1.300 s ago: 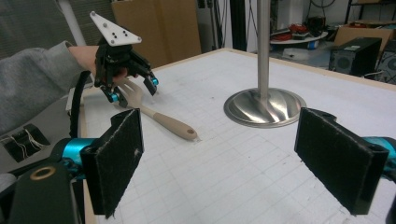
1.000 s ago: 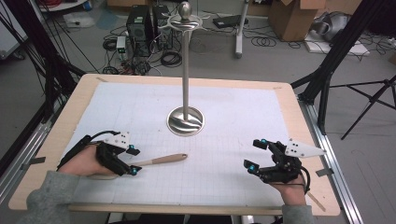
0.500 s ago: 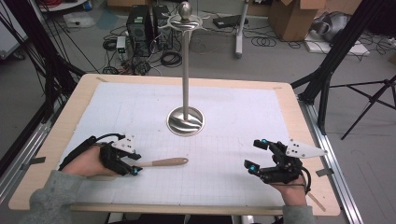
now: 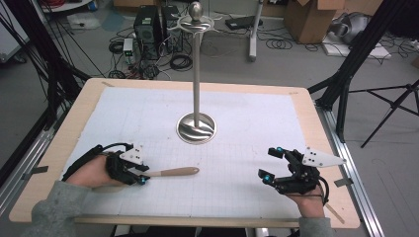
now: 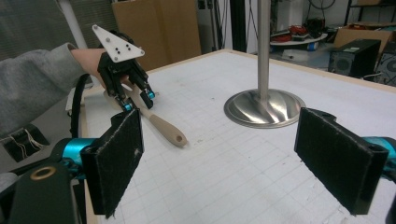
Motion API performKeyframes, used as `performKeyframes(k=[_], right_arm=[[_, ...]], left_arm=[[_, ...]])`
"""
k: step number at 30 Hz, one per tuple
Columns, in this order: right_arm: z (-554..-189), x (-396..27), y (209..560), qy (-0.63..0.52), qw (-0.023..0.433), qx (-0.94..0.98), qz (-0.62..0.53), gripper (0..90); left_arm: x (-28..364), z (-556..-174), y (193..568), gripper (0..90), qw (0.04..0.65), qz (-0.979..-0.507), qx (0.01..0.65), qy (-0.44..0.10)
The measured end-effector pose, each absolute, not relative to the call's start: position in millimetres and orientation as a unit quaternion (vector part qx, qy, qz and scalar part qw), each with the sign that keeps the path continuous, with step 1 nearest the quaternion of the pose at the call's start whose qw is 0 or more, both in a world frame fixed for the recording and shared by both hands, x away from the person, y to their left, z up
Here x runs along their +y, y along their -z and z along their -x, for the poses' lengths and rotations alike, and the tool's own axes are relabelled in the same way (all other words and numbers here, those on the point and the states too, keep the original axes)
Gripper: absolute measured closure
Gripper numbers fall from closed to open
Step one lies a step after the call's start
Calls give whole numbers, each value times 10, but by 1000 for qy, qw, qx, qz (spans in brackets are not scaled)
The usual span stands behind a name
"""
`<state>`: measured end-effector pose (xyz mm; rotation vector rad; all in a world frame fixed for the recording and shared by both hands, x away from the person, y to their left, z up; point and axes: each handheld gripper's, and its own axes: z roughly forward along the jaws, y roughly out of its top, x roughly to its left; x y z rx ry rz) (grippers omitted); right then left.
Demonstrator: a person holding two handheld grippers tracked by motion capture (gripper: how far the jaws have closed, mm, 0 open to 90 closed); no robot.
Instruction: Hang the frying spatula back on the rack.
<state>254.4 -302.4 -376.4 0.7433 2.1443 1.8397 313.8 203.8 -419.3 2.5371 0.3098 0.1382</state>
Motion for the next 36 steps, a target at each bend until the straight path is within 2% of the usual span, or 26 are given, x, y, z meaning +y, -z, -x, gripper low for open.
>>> performKeyframes(k=[10,15,24,36], right_arm=[[-2545,-3028,3763,-626,111,730,-251,143],[-2543,-3026,3766,-626,109,730,-252,143],[-2543,-3022,3772,-626,108,730,-252,143],[-2538,-3020,3777,-624,106,733,-251,143]], left_arm=[[2024,-3114,4192,679,285,-952,101,-56],[2027,-3124,4181,739,278,-953,102,-63],[2032,-3133,4188,727,280,-952,94,-76],[2040,-3155,4193,757,282,-951,108,-61]])
